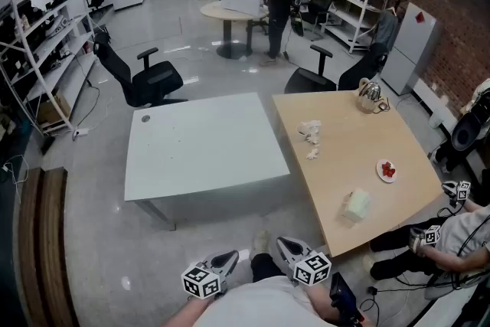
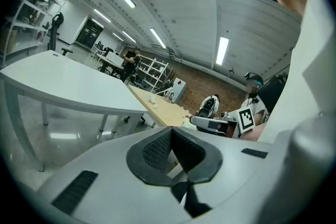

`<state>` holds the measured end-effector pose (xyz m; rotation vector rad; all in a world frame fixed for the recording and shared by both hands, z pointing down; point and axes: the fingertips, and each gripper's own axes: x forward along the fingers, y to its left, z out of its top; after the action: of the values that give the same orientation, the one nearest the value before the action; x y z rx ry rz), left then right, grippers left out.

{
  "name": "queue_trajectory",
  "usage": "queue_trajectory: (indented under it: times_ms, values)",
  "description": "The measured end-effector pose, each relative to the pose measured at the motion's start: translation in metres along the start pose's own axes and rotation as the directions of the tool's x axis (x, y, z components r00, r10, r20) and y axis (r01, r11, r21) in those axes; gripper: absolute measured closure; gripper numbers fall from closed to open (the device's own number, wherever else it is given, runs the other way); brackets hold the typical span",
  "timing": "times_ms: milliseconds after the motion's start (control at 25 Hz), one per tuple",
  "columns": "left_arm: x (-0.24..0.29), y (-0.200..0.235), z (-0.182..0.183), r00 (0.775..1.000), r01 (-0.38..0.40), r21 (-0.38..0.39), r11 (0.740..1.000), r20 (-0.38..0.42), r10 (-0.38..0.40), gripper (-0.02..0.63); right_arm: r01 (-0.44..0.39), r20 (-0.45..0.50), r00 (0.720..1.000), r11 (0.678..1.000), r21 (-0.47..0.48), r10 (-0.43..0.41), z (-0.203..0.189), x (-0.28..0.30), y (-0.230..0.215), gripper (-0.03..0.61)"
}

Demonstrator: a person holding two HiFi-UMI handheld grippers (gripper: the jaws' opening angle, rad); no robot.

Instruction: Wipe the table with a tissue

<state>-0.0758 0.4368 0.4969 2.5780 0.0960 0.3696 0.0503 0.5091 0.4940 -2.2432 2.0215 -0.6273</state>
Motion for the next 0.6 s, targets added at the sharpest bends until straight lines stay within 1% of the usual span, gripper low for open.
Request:
queue_trajectory:
  times_ms: [160, 280, 480, 600]
  values:
    - [0.017, 0.018, 0.018, 1.000, -0.002, -0.011, 1.000, 0.020, 0.002, 0.609, -0.001, 0.001, 1.000, 1.000, 0.004, 0.001, 0.016, 0.023, -0.022, 0.561]
    - [0.030, 0.029, 0.025, 1.000, -0.005, -0.015, 1.000, 0.008, 0.005, 0.609, -0.005, 0.002, 1.000, 1.000, 0.002, 0.005, 0.024, 0.036, -0.035, 0.562]
    - [0.053, 0.052, 0.053, 1.000, -0.008, 0.019, 1.000, 0.000, 0.008, 0.607, 0.010, -0.025, 1.000, 1.000, 0.006, -0.010, 0.029, 0.068, -0.063, 0.561]
    - [0.068, 0.071, 0.069, 1.000, -0.022, 0.042, 0.999, -0.012, 0.022, 0.607, 0.041, -0.061, 0.997, 0.999, -0.028, -0.042, 0.035, 0.089, -0.085, 0.561]
